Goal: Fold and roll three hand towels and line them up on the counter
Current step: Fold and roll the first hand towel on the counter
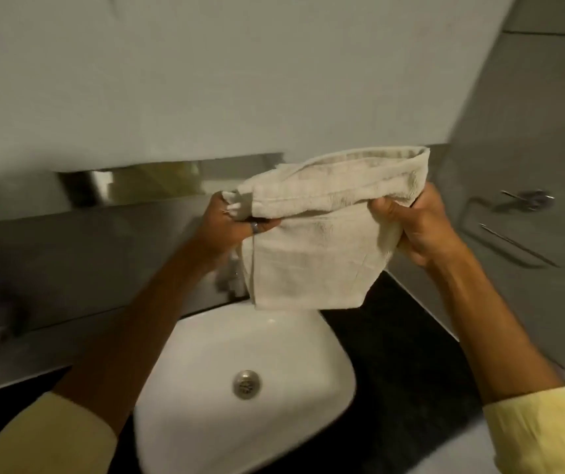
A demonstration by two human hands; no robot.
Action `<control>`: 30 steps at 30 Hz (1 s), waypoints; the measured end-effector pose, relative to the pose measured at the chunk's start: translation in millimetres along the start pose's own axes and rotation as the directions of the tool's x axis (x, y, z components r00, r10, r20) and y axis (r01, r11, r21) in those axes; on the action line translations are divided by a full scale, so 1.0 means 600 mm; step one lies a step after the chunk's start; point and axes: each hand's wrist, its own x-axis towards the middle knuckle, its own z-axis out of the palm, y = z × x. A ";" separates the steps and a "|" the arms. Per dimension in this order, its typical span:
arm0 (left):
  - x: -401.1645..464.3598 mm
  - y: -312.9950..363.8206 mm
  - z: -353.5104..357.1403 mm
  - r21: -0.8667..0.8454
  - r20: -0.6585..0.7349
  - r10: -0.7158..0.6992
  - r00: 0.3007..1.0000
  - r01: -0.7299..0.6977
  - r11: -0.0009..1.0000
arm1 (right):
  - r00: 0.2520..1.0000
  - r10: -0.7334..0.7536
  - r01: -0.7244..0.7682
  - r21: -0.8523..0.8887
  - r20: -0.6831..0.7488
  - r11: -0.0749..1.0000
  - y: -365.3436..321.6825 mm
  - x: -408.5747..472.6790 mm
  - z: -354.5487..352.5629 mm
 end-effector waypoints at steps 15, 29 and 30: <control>0.043 -0.425 0.474 0.128 0.101 -0.559 0.823 0.547 0.827 | 0.835 0.422 -0.493 -0.138 -0.354 0.859 0.324 -0.142 -0.485; -0.239 -0.683 0.652 0.939 0.271 -0.526 0.806 -0.102 0.328 | 0.938 0.344 -0.181 -0.906 -0.042 0.382 0.688 -0.273 -0.541; -0.251 -0.681 0.651 0.944 0.273 -0.520 0.810 -0.122 0.305 | 0.936 0.331 -0.015 -0.925 0.120 0.379 0.703 -0.290 -0.535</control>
